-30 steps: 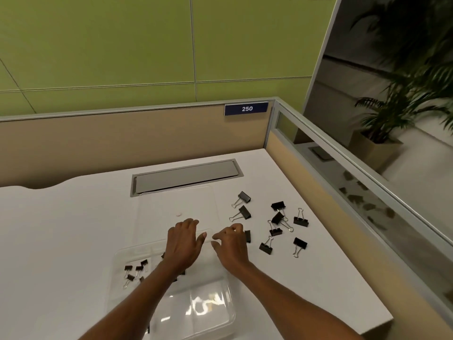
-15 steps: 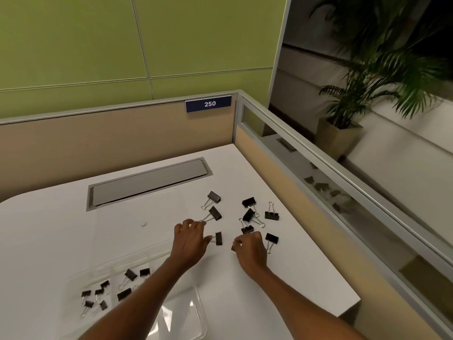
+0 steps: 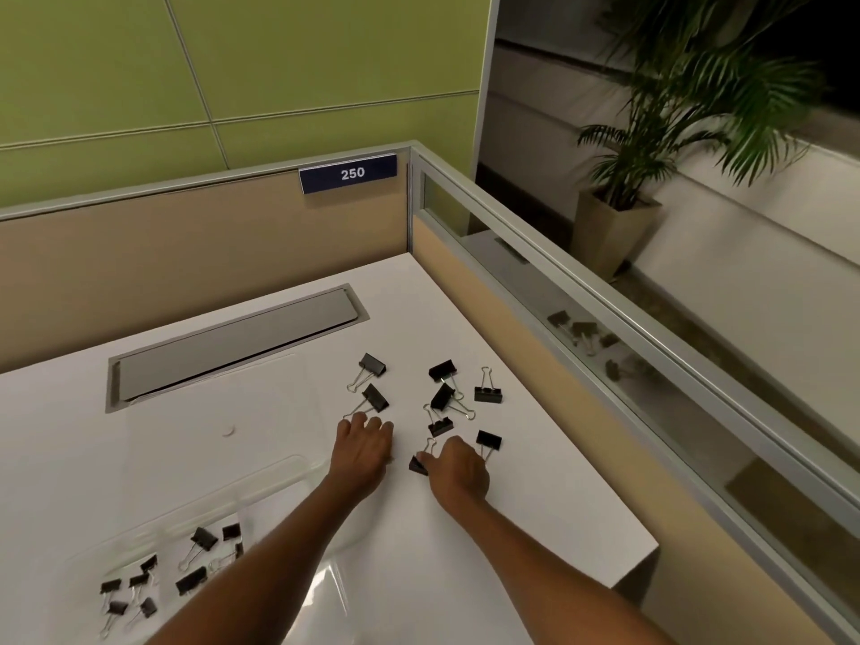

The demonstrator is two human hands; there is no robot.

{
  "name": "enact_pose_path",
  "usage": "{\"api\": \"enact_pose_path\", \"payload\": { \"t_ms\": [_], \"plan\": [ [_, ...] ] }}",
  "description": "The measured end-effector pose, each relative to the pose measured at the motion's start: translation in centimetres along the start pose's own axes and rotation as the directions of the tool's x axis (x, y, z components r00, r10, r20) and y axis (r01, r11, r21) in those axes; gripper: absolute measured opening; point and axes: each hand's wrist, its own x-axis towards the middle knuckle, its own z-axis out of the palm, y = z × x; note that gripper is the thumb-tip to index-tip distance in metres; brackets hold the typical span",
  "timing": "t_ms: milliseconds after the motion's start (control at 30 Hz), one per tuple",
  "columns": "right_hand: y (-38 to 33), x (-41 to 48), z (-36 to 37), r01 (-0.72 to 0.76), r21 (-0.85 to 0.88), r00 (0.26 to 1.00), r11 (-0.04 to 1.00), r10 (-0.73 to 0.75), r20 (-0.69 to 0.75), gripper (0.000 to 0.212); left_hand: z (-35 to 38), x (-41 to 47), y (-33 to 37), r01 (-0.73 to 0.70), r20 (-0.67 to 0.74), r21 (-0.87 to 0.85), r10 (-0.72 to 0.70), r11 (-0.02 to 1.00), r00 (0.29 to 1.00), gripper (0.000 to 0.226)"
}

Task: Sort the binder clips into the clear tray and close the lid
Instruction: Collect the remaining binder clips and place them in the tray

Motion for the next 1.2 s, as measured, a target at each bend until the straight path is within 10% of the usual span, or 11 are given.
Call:
{"api": "enact_pose_path", "payload": {
  "t_ms": [833, 1067, 1200],
  "plan": [
    [-1.4, 0.6, 2.2, 0.009, -0.016, 0.997, 1.0, -0.008, 0.071, 0.03, 0.9, 0.9, 0.3, 0.053, 0.046, -0.112, -0.048, 0.992, 0.998, 0.029],
    [-0.9, 1.4, 2.4, -0.047, 0.283, 0.997, 0.958, 0.03, 0.064, 0.047, 0.9, 0.9, 0.0, 0.1, -0.018, -0.269, -0.109, 0.958, 0.994, 0.01],
    [-1.0, 1.8, 1.7, -0.236, 0.638, 0.97, 0.733, 0.135, 0.203, 0.033, -0.7, 1.1, -0.3, 0.222, -0.034, -0.434, -0.262, 0.873, 0.964, 0.011]
  ]
}}
